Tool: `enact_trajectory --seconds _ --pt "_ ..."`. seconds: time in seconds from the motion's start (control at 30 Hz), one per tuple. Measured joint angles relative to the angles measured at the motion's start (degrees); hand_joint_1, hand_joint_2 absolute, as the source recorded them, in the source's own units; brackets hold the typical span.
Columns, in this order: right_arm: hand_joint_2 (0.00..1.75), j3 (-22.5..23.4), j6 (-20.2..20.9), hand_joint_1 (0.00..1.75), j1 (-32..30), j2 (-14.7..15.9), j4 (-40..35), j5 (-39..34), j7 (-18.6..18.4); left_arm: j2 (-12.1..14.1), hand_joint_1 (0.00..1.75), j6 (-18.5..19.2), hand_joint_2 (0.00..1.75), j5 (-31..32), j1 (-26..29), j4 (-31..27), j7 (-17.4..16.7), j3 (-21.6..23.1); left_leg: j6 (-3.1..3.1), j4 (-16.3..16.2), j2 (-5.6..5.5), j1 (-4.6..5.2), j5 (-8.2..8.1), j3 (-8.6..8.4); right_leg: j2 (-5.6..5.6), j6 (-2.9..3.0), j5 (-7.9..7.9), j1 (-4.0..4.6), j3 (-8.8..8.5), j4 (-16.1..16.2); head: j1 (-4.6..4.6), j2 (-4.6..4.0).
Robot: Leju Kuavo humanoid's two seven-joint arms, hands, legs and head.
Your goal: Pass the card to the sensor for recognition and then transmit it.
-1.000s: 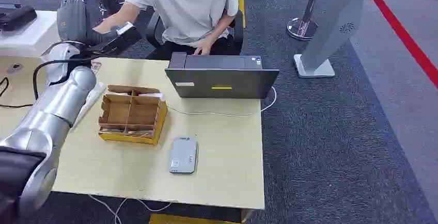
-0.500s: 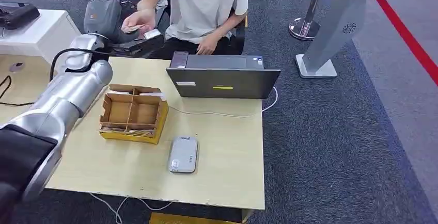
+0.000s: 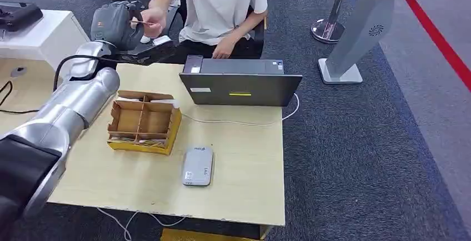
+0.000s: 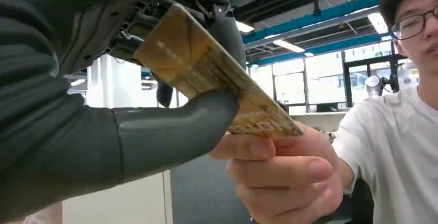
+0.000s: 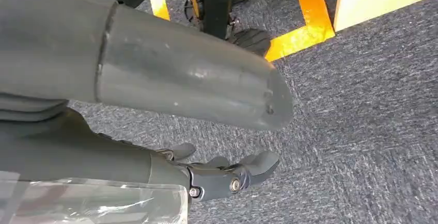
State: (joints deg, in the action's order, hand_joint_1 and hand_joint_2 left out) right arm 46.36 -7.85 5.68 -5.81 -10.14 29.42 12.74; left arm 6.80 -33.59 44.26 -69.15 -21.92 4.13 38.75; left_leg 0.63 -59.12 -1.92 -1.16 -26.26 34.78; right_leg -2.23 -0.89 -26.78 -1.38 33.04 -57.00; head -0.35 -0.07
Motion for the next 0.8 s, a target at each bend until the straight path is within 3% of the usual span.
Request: enact_trajectory --seconds 0.47,0.57,0.63,0.7,0.73,0.8 --pt "0.0 -0.02 -0.11 0.0 -0.02 0.0 0.0 0.72 -0.7 -0.13 1.75 0.52 1.75 -1.36 0.05 0.2 -1.51 2.27 0.0 0.0 -0.01 0.0 0.0 0.0 0.03 0.0 0.0 0.0 0.0 0.0 0.02 0.0" --pt "0.0 -0.02 -0.39 0.0 -0.02 -0.04 0.0 1.4 -1.38 -0.59 1.75 -0.13 1.75 -5.64 0.36 0.17 0.86 2.86 0.0 0.0 -0.02 0.0 0.0 0.0 0.04 0.0 0.0 0.0 0.0 0.0 0.0 0.0" --pt "0.0 -0.02 -0.66 0.0 -0.02 -0.13 0.0 1.75 -1.99 -0.66 1.75 -0.88 1.75 -10.39 1.17 -0.52 4.16 3.19 0.0 0.0 -0.02 0.0 0.0 0.01 0.04 0.0 0.0 0.0 -0.01 0.0 0.0 0.0" --pt "0.0 0.0 -1.0 0.0 -0.04 -0.17 0.0 1.92 -2.45 0.27 1.75 -1.27 1.75 -14.17 2.64 -2.5 7.5 3.56 0.0 0.02 -0.03 0.0 0.0 0.04 0.03 0.0 0.0 0.0 -0.04 -0.02 0.04 0.0" --pt "0.0 0.0 -1.27 0.0 -0.03 -0.28 0.0 2.19 -2.69 1.84 1.75 -1.27 1.75 -16.55 3.98 -5.98 7.1 4.31 0.0 0.05 0.02 0.0 0.0 0.02 -0.03 0.0 0.0 0.0 -0.05 -0.03 0.09 0.0" --pt "0.0 0.0 -1.42 0.0 -0.14 -0.42 0.0 2.47 -3.08 7.35 1.75 -1.84 1.75 -20.2 7.4 -15.91 3.6 6.78 0.03 0.07 0.31 0.0 -0.03 -0.03 -0.35 0.02 0.0 0.01 0.03 -0.05 0.07 0.0"
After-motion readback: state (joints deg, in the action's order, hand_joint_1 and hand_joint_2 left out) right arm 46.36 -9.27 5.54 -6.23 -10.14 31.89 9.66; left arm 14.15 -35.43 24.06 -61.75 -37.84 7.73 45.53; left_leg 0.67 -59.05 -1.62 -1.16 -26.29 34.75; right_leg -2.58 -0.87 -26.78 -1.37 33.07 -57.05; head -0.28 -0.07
